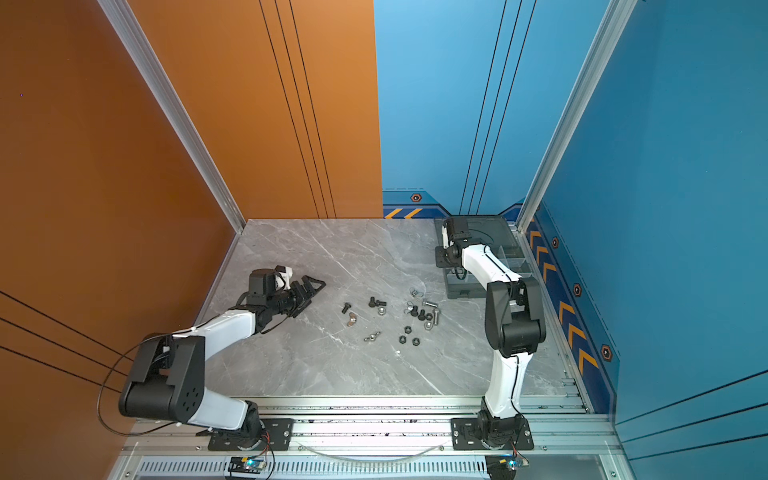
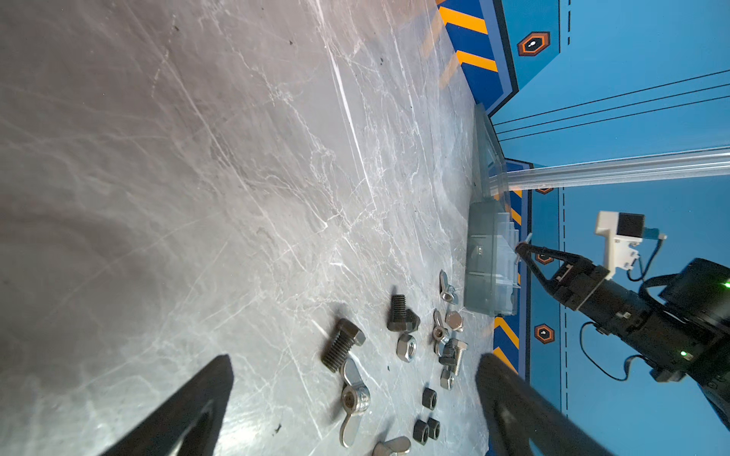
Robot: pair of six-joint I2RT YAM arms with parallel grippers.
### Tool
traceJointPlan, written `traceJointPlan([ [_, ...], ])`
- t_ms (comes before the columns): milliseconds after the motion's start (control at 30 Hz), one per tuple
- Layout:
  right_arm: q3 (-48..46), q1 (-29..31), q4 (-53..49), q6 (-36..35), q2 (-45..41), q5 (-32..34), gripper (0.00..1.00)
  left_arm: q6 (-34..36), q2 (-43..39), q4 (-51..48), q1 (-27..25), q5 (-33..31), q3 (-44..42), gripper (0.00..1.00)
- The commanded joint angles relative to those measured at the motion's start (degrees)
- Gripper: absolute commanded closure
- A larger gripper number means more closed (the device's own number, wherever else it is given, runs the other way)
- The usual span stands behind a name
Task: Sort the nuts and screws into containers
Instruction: 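Release the wing nut into the compartment nearest the robot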
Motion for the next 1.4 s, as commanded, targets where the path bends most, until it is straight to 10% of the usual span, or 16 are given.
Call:
traceJointPlan([
  [0,2.8,-0.4,-3.3,1.9,1.2,4.0,1.0,-0.3,0.9,0.5,-0.5,0.9,1.4,0.02],
  [900,1.1,-2.1,-4.7,1.2,3.6,5.7,0.99,-0.5,1.2,-0.3,-1.9,0.5,2.9,0.02],
  [1367,3.3,-2.3,-5.6,1.7,3.6,4.5,0.61,-0.5,1.3,-0.4,-2.5,0.6,3.3,0.02],
])
